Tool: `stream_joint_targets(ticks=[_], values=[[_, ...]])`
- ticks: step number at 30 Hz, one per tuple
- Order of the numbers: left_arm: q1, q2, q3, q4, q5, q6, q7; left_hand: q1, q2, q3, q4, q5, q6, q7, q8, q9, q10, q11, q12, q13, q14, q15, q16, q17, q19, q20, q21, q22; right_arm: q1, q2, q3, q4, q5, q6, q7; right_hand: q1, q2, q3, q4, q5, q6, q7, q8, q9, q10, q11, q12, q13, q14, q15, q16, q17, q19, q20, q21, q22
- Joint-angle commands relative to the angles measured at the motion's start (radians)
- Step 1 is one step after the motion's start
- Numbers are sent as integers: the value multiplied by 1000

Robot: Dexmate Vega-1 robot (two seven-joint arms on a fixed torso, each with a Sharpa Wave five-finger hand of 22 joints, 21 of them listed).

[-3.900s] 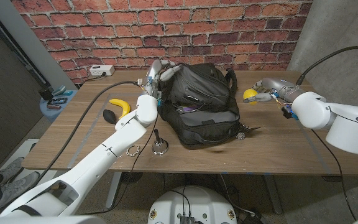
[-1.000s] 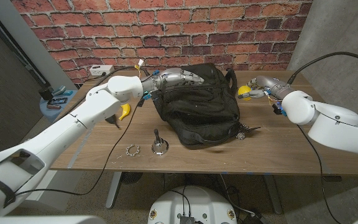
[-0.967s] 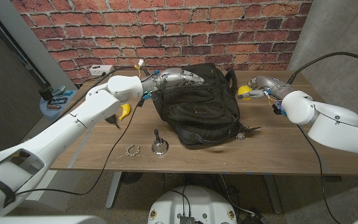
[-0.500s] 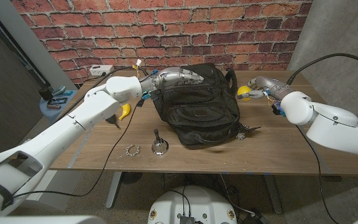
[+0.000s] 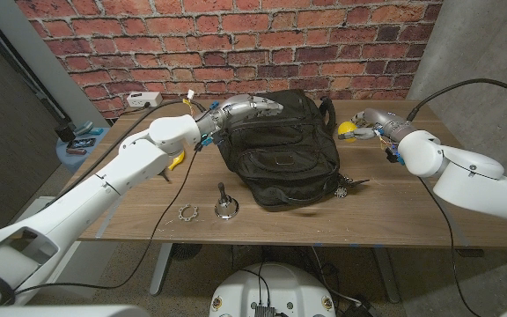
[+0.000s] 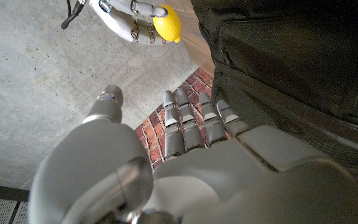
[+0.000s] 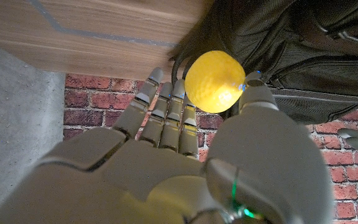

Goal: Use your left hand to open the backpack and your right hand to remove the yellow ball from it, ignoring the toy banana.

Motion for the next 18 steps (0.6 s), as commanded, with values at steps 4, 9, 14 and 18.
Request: stream_joint_targets(ticks=[4,9,14,18], values=[[47,-31,-21,-3,-3,-13,122,26,56,14,5,5,-24,-6,-5,-1,-32,9,-2,0,-2,-4,1,4,20,-5,8,4,2,15,27,100,-1,63,-14,14,-3,-3,0,-1,6,-4,2,2,3,2,5,3,8,-20,7,6,8,-4,5,5],[61,-50,-28,4,-32,-7,144,-6,92,22,27,10,-80,7,-18,-9,-73,40,-11,-13,-9,7,1,6,20,0,7,3,13,14,24,116,-10,62,-7,14,-2,-4,1,-1,7,-4,2,3,3,-5,6,4,7,-20,7,8,7,-4,4,5],[75,-65,-35,4,-45,-9,175,-61,126,23,66,13,-112,16,-17,-18,-111,61,-13,-26,-30,27,-3,9,17,12,6,4,24,14,20,133,-21,69,0,8,-2,-7,4,-2,7,-4,2,3,0,-5,5,4,7,-20,8,10,5,-3,3,5],[84,-72,-41,2,-41,-18,202,-77,130,24,76,14,-125,19,-19,-20,-125,60,-15,-31,-40,33,-6,9,19,15,7,4,31,19,20,149,-21,79,5,8,-2,-8,5,-2,7,-5,2,3,1,-3,6,4,6,-20,8,11,4,-3,3,5]])
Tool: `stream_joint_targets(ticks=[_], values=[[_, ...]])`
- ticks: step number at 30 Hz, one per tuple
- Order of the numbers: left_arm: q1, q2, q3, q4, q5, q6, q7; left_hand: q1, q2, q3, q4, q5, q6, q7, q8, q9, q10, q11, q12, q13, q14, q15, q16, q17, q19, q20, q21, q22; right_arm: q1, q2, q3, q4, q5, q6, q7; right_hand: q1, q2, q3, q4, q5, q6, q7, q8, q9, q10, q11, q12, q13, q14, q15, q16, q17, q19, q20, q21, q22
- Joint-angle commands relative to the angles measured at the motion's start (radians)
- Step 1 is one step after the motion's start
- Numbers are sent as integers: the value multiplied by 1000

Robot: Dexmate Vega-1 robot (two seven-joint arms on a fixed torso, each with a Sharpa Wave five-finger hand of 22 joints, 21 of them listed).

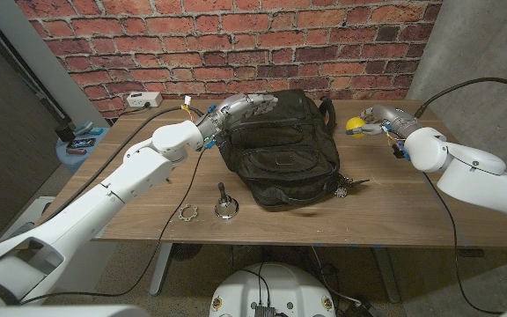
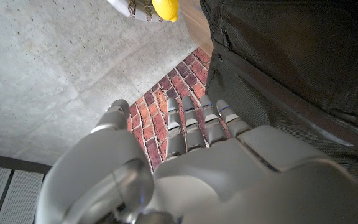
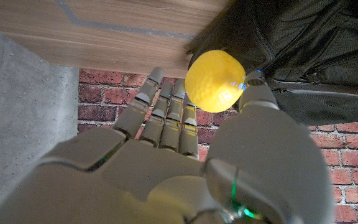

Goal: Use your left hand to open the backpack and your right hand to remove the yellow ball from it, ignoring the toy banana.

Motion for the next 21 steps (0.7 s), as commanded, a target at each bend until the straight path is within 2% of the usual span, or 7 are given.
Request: stream_joint_targets(ticks=[1,12,16,21], values=[[34,-30,-18,1,-12,-12,82,15,35,4,14,7,-19,5,-6,-1,-15,-1,-3,-3,-11,9,-7,1,6,8,7,4,19,8,2,50,-8,27,14,3,4,-4,1,-3,6,-5,3,3,0,-3,5,4,6,-20,4,3,0,0,3,5],[73,-39,-42,0,25,-44,176,-11,32,16,18,14,-87,-17,-12,-14,-83,12,-12,-26,-47,13,-21,-12,53,7,25,3,44,30,-5,89,-14,46,20,5,4,-5,0,-3,8,-4,3,3,2,-2,5,2,7,-24,5,6,0,0,3,5],[92,-47,-55,0,32,-56,214,-20,30,25,15,18,-148,-37,-21,-20,-108,11,-11,-39,-66,6,-24,-19,60,2,28,3,54,39,-8,105,-14,54,23,6,3,-6,-1,-3,9,-6,3,3,2,0,4,1,8,-23,6,7,1,-1,3,5],[110,-53,-69,0,45,-72,252,-24,29,29,13,20,-177,-38,-21,-23,-118,9,-10,-46,-81,7,-27,-22,62,1,28,3,67,48,-13,125,-18,67,24,7,3,-6,-2,-3,9,-7,3,3,3,-3,4,1,9,-25,7,8,2,-2,4,5]])
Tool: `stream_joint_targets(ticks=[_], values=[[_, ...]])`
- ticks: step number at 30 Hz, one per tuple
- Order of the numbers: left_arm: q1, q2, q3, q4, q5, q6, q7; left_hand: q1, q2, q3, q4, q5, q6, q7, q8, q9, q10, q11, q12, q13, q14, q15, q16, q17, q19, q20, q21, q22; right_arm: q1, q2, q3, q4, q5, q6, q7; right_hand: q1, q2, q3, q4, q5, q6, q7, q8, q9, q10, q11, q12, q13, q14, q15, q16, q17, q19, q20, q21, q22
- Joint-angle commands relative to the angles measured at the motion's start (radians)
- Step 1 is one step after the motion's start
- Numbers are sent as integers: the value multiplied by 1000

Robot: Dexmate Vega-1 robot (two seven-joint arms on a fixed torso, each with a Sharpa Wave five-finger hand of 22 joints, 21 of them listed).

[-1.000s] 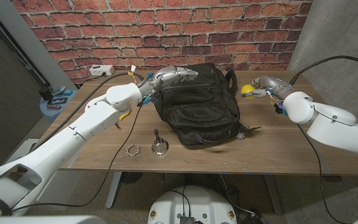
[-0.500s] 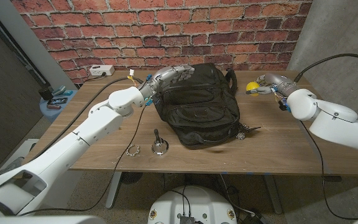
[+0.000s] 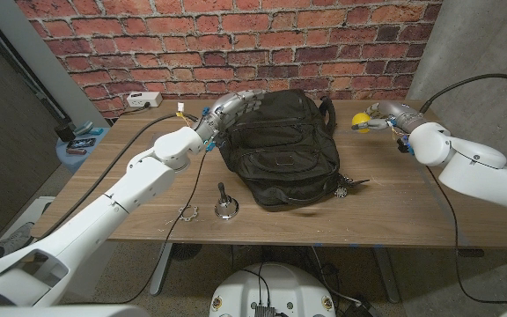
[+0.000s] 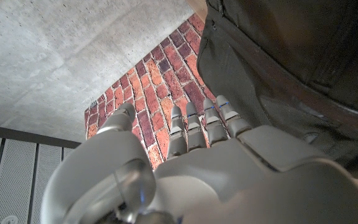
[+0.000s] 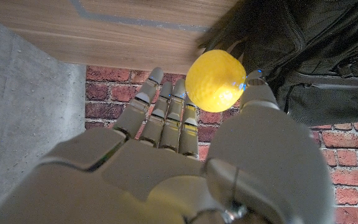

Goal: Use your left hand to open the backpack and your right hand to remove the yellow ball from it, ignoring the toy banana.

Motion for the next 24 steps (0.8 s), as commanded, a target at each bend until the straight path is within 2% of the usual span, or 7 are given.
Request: stream_joint_targets(ticks=[1,3,17,24], values=[[45,-17,-30,-2,32,-34,102,-1,5,11,1,7,-18,-1,0,0,-8,0,-1,-3,-9,-1,-4,-1,10,3,5,3,30,24,-11,48,-7,25,6,7,3,-3,1,-3,4,-2,5,4,2,-4,4,1,9,-26,7,4,2,-2,4,5],[50,-20,-34,-2,36,-38,114,-2,5,11,1,7,-20,-1,1,0,-11,-1,-1,-4,-9,-1,-3,-1,10,2,5,3,33,28,-11,56,-7,30,4,8,3,-4,1,-3,4,-2,5,4,3,-10,5,1,9,-25,7,4,3,-3,4,5],[71,-39,-50,-1,41,-53,157,-14,7,14,5,8,-33,6,6,-3,-11,1,4,-13,-16,-1,-2,-4,7,-3,4,3,46,47,-4,91,-1,48,-8,11,4,-5,0,-3,5,-2,5,4,3,-4,4,0,9,-25,8,8,2,-4,4,5],[103,-37,-68,-14,41,-69,183,-27,7,13,12,8,-43,9,8,-5,-17,0,5,-19,-27,0,-3,-5,3,-7,2,3,56,58,-7,102,0,46,-10,13,4,-6,0,-4,5,-2,5,4,4,-3,4,0,9,-23,8,9,3,-4,4,5]])
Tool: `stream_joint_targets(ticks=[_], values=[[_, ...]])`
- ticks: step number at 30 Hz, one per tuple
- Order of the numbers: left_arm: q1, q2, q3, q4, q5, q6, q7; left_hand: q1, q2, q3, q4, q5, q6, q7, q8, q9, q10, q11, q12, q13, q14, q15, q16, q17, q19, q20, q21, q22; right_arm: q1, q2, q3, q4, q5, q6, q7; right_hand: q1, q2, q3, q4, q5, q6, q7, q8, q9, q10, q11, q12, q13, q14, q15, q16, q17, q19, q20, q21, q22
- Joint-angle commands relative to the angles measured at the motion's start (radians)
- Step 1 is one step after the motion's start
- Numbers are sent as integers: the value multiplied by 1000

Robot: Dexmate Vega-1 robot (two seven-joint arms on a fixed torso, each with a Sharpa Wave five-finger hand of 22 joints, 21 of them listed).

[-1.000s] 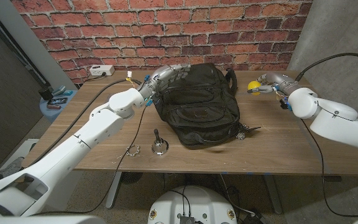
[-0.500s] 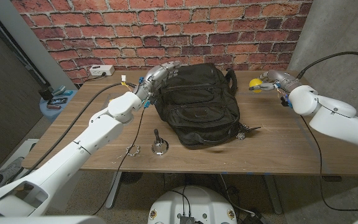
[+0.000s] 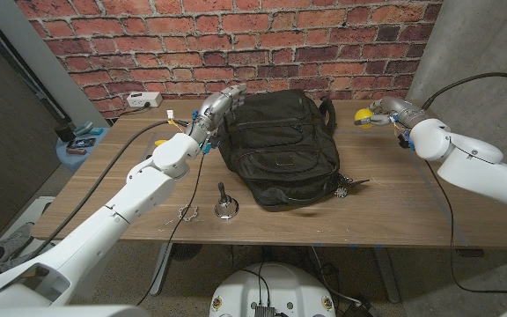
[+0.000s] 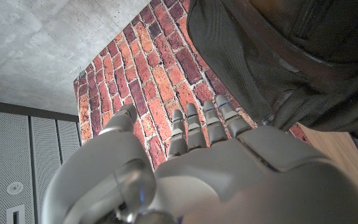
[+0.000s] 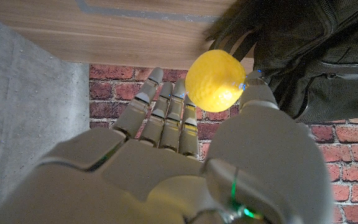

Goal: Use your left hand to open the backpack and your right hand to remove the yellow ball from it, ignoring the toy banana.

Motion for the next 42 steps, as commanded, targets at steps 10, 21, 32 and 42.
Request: stream_joint_targets(ticks=[10,21,32,42], values=[[86,5,-53,-30,11,-46,80,-29,-5,3,8,3,-17,0,10,-3,-12,-1,5,-7,-15,0,1,-2,-1,-7,0,3,31,30,-5,35,5,-2,-8,11,1,-7,0,0,8,-4,5,4,3,-3,3,2,10,-23,5,6,2,-3,3,5],[142,20,-105,-37,29,-82,127,-36,-10,3,8,3,-20,0,12,-4,-14,-5,7,-13,-18,0,2,-4,-1,-8,-1,2,57,51,-22,67,11,-3,0,12,1,-8,0,-1,9,-3,6,4,4,-2,3,1,10,-25,4,6,2,-3,4,5],[177,11,-135,4,88,-167,163,-41,-13,4,5,2,-15,-1,17,-6,-7,-12,11,-20,-14,-3,5,-7,1,-10,-1,1,82,85,-36,121,13,15,-21,15,3,-9,0,-1,14,-7,7,4,10,-9,4,-2,17,-32,7,7,4,-4,4,5],[171,-13,-144,92,120,-260,155,-45,-16,7,1,2,-7,-7,21,-8,1,-23,16,-28,-15,-9,5,-11,6,-16,0,0,128,116,-65,179,3,24,-17,19,4,-9,-1,-2,20,-10,9,4,17,-8,5,-4,21,-35,8,8,9,-8,6,5]])
